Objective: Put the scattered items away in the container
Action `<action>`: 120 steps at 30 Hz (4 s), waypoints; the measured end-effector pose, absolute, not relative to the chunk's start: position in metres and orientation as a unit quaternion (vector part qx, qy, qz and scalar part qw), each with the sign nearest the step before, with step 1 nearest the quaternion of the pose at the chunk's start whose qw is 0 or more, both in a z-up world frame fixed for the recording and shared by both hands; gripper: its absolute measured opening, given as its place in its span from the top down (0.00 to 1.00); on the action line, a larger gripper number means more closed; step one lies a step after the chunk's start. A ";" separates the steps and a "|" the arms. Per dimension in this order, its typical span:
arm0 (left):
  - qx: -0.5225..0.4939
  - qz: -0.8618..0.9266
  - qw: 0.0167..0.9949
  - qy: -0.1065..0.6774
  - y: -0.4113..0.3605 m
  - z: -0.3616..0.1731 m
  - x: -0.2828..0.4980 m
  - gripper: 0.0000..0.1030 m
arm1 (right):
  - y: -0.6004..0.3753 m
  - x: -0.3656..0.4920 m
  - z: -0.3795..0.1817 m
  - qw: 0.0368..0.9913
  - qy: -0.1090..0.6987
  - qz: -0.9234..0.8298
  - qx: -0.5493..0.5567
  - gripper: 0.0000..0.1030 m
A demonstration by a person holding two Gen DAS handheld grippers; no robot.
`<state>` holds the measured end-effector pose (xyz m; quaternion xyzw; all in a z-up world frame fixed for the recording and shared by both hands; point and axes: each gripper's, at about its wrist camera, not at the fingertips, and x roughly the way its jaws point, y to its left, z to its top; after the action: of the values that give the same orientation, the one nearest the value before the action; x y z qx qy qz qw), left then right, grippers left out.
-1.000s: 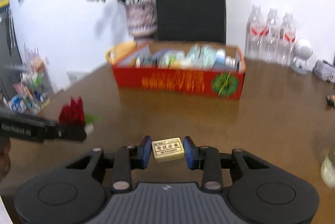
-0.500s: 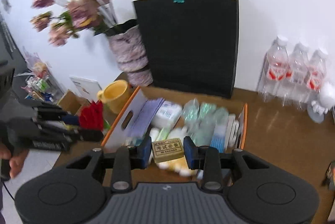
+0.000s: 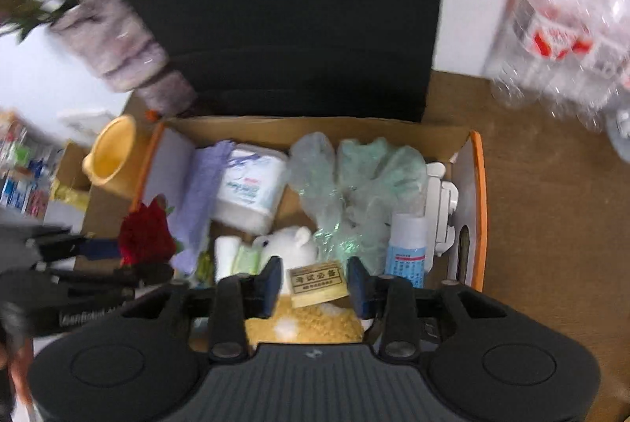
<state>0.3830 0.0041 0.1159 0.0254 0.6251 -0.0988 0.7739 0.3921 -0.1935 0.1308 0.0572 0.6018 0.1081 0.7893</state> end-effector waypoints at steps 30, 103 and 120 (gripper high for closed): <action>0.051 -0.062 0.798 0.598 -0.015 0.206 0.287 0.01 | -0.185 0.287 0.181 0.772 0.630 0.077 0.017 0.13; 0.039 -0.042 0.941 0.335 -0.006 0.005 0.008 0.00 | -0.184 0.007 -0.006 0.943 0.329 0.040 -0.035 0.00; 0.029 -0.047 0.938 0.343 -0.001 0.005 0.015 0.00 | -0.188 0.008 -0.007 0.940 0.339 0.049 -0.008 0.00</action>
<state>0.0146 -0.0009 0.0045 0.0292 0.3430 -0.0469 0.9377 0.0083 -0.1880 -0.0070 -0.0079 0.3390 0.0487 0.9395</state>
